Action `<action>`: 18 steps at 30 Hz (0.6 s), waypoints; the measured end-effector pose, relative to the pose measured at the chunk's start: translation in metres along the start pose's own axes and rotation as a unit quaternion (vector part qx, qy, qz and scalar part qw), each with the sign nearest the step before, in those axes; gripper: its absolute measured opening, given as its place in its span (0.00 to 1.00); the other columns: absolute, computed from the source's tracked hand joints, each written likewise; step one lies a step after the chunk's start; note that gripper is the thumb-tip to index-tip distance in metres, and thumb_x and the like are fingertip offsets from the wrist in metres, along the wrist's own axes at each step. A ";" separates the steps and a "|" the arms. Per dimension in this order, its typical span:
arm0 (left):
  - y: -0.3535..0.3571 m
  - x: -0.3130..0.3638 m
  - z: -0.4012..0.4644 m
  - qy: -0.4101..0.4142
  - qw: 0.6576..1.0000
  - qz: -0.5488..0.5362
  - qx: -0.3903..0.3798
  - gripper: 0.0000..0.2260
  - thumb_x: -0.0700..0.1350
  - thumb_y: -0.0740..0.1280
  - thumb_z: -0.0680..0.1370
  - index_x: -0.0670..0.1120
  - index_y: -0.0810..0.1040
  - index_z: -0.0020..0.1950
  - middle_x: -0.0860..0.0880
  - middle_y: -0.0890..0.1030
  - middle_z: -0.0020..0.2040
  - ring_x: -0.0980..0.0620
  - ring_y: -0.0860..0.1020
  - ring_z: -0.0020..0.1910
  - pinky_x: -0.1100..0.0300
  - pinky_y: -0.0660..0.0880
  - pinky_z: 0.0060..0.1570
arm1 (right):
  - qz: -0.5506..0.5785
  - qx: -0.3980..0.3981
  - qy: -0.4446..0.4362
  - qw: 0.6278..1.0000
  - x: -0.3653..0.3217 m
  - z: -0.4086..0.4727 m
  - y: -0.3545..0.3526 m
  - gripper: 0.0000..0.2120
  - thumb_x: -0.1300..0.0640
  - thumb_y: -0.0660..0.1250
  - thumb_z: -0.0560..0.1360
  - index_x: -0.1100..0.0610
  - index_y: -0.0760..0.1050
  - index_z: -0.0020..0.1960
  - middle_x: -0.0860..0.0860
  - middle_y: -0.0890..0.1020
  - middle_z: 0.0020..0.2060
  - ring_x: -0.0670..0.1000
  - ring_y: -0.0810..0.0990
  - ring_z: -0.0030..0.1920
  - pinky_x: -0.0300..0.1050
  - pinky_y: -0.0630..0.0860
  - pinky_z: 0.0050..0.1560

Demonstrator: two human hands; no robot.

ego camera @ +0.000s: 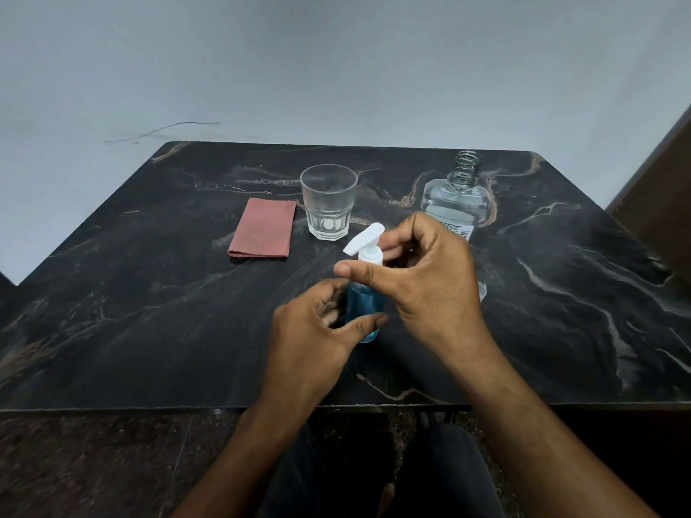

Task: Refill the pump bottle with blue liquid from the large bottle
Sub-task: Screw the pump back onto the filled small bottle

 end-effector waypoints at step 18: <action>-0.001 -0.002 0.000 -0.023 1.000 -0.004 -0.010 0.22 0.47 0.82 0.67 0.53 0.84 0.60 0.57 0.87 0.54 0.64 0.84 0.54 0.66 0.80 0.57 | 0.091 -0.189 0.011 0.978 0.004 0.007 -0.012 0.08 0.64 0.73 0.72 0.62 0.84 0.51 0.55 0.88 0.48 0.51 0.86 0.54 0.44 0.81 0.57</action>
Point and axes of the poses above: each hand's wrist, its own z-axis towards the middle knuckle, its own y-axis out of the palm, x = y × z, the point moved 4 cm from there along z, towards the middle knuckle
